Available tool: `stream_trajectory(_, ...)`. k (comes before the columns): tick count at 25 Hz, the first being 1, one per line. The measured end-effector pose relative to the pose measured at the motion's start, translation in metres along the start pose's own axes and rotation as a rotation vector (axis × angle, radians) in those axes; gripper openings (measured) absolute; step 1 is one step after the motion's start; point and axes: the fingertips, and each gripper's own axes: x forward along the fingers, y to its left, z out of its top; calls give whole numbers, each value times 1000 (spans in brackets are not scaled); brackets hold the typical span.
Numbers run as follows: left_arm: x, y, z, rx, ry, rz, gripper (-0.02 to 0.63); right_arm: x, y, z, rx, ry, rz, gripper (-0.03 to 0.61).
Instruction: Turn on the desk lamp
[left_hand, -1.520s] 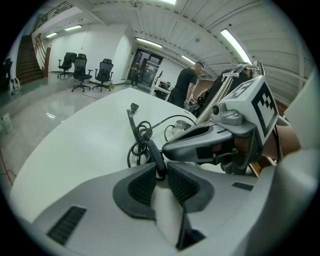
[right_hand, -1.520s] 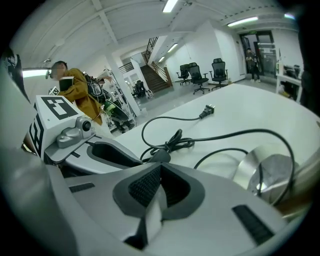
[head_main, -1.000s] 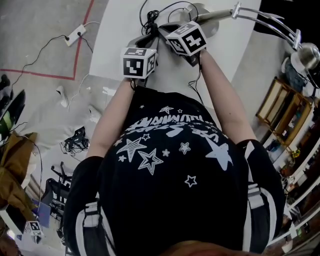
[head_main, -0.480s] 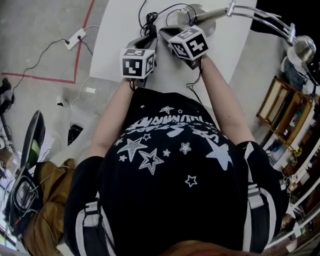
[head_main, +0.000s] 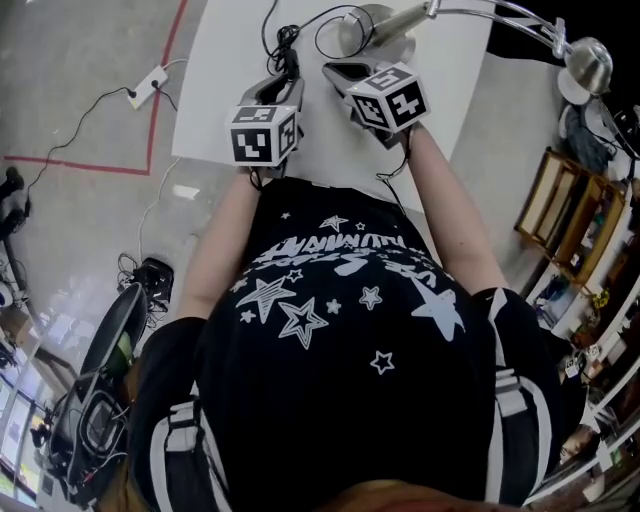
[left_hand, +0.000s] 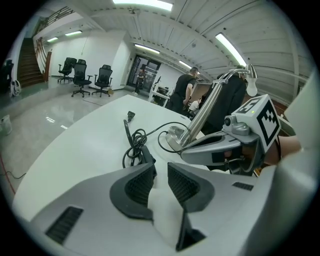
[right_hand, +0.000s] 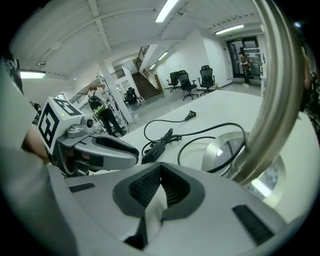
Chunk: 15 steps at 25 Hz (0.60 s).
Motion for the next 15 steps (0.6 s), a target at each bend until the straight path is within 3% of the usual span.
stream_trajectory(6,-17,-28,-1,-18,-64,16,84,-32,10,-18,-10,-26,22,5)
stream_trajectory(15,-41,-103,-15,-50,-200,123,83,-112,15,-66,-73,-90,126,5)
